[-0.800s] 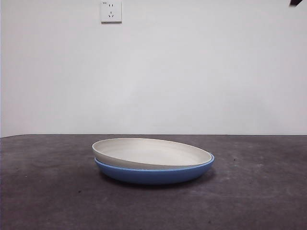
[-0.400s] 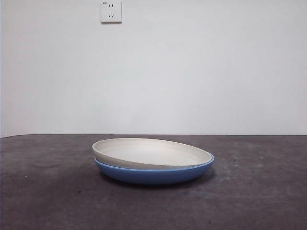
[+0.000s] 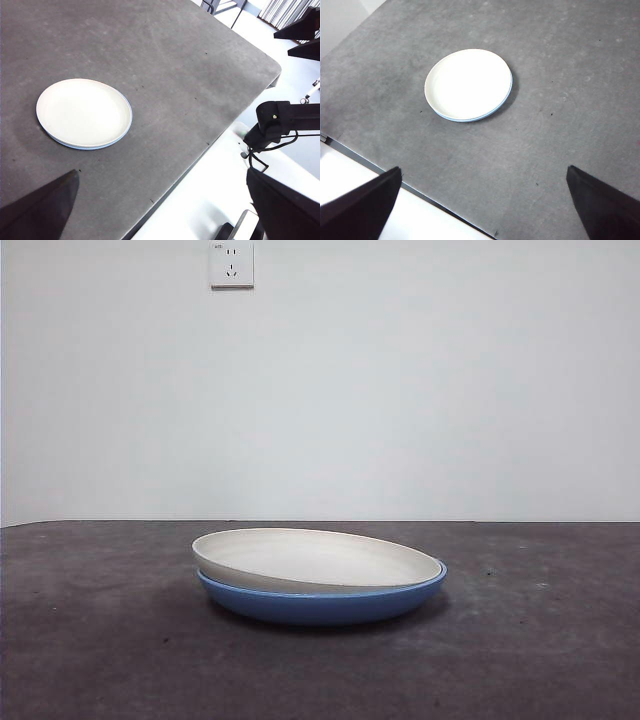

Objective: Pick up the white plate, put it on the blue plate, put it on desk

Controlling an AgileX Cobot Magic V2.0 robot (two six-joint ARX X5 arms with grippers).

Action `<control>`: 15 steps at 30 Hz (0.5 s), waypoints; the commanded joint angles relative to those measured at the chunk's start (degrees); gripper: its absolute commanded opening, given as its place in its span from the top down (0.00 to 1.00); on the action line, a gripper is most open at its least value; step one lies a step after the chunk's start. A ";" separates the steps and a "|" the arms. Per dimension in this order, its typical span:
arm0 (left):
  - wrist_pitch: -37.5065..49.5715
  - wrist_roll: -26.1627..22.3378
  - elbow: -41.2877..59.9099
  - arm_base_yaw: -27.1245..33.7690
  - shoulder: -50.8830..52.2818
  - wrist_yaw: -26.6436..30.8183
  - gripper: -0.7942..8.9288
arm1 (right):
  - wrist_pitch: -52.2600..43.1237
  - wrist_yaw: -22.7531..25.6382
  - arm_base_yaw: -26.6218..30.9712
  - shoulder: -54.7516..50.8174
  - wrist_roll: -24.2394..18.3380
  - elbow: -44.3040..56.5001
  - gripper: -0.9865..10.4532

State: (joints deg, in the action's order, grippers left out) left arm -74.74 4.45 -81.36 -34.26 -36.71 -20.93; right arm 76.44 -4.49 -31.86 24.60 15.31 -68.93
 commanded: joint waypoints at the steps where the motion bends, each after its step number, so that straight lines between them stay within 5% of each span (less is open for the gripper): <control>1: 0.26 0.37 -0.61 -0.22 -0.33 0.11 0.34 | 2.08 0.04 -0.39 0.28 0.81 -0.39 0.40; 4: -0.39 0.09 -0.61 -0.22 -0.33 0.11 0.62 | 1.33 0.07 -0.37 0.37 0.83 -0.39 0.71; 6: -0.44 0.07 -0.61 -0.22 -0.33 0.11 0.92 | 0.20 0.11 -0.35 0.37 0.83 -0.39 0.92; 15: -0.44 0.13 -0.63 -0.22 -0.33 0.09 0.90 | -4.02 0.09 -0.37 0.35 0.79 -0.42 0.90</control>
State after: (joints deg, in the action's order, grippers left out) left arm -75.66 4.43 -81.36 -34.26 -36.71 -20.91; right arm 73.14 -4.47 -31.86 24.62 15.57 -68.77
